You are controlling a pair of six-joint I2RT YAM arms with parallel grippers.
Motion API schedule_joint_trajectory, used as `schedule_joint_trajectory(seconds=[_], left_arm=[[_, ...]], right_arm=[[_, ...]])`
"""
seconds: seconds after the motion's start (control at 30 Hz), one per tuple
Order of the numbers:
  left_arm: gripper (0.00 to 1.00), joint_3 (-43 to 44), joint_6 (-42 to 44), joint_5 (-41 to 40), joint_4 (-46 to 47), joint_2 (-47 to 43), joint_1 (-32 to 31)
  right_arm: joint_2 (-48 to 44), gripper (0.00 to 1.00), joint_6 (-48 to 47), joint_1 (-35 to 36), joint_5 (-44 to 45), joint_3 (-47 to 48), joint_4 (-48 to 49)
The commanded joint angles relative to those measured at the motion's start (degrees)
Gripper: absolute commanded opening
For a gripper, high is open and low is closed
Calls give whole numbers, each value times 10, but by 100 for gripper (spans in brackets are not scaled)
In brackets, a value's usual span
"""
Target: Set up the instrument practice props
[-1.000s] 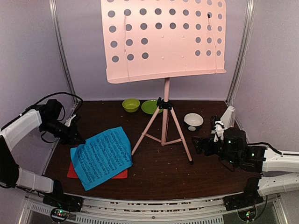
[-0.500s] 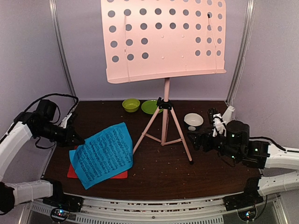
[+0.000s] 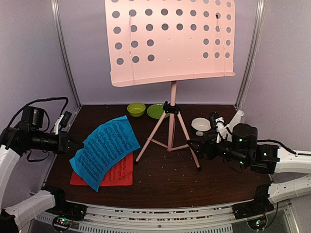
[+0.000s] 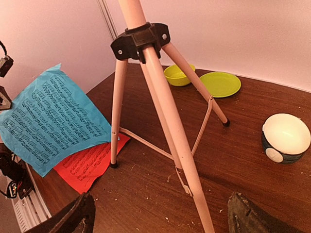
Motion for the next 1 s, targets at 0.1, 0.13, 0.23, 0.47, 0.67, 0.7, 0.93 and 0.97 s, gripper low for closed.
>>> schedule_joint_trajectory(seconds=[0.1,0.13,0.23,0.47,0.67,0.7,0.93,0.97], left_arm=[[0,-44,-37,42,43,25,-2],[0,-40,-33,46,43,29,-2],[0,-20,-27,50,43,41,-2],[0,32,-27,84,28,49,-18],[0,61,-48,175,21,52,-47],[0,69,-51,192,22,49,-56],[0,119,-36,254,-23,42,-79],[0,120,-38,262,-24,41,-82]], right_arm=[[-8,94,14,13,5,-12,28],[-10,94,15,14,6,-13,28],[-14,94,16,17,7,-18,28],[-2,94,2,18,-6,-12,41],[20,94,-36,24,-37,19,40],[22,94,-44,27,-40,26,36],[32,94,-101,50,-57,69,9],[33,94,-106,53,-58,73,7]])
